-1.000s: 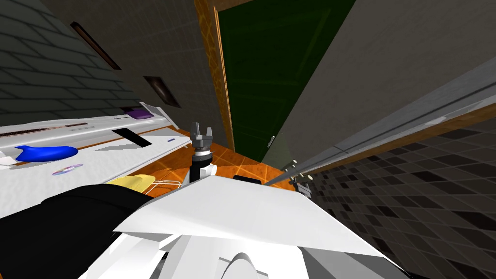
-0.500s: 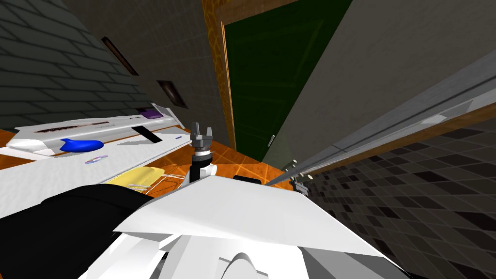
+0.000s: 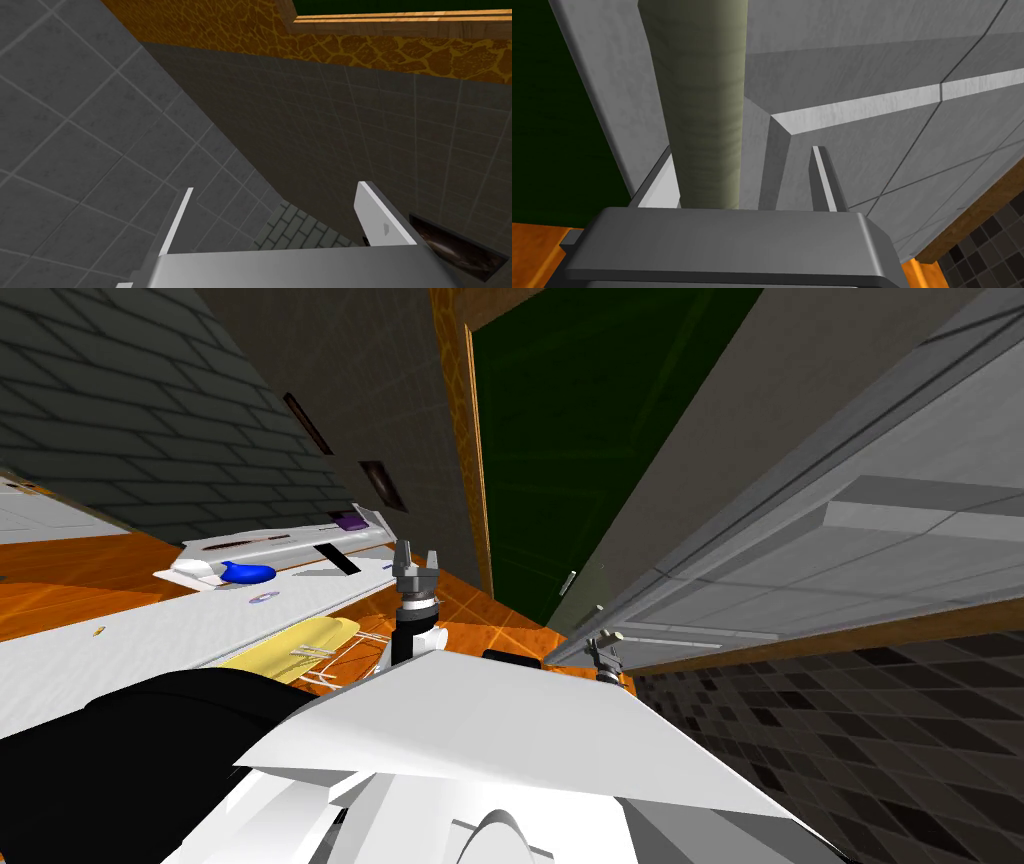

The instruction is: Pull the door open

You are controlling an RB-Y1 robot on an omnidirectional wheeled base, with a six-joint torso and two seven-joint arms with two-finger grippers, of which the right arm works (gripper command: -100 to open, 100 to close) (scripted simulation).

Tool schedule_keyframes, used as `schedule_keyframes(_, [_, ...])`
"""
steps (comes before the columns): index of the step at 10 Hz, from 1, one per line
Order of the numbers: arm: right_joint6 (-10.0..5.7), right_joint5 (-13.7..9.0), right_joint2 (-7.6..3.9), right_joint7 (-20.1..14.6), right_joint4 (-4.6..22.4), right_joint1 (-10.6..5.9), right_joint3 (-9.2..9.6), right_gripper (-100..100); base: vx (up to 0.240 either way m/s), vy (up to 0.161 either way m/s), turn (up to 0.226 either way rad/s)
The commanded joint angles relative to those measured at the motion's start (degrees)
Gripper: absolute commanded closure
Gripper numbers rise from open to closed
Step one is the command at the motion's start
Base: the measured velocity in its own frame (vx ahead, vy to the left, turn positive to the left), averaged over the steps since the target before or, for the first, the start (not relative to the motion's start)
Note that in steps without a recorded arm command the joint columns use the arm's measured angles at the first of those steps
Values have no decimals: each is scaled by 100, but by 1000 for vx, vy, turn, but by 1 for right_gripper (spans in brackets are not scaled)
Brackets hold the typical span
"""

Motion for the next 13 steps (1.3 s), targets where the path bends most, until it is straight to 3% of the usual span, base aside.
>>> schedule_keyframes(1, [-16, -94, -68, 7, 90, -168, 76, 100, 105, -71, 153])
schedule_keyframes(7, [-130, -330, -17, 87, -102, -746, 617, 100, 83, -71, 158])
schedule_keyframes(8, [-55, -313, -2, 91, -115, -674, 581, 100, 44, -39, 57])
schedule_keyframes(13, [-312, -176, -284, -238, -214, -580, 978, 100, -193, -20, 112])
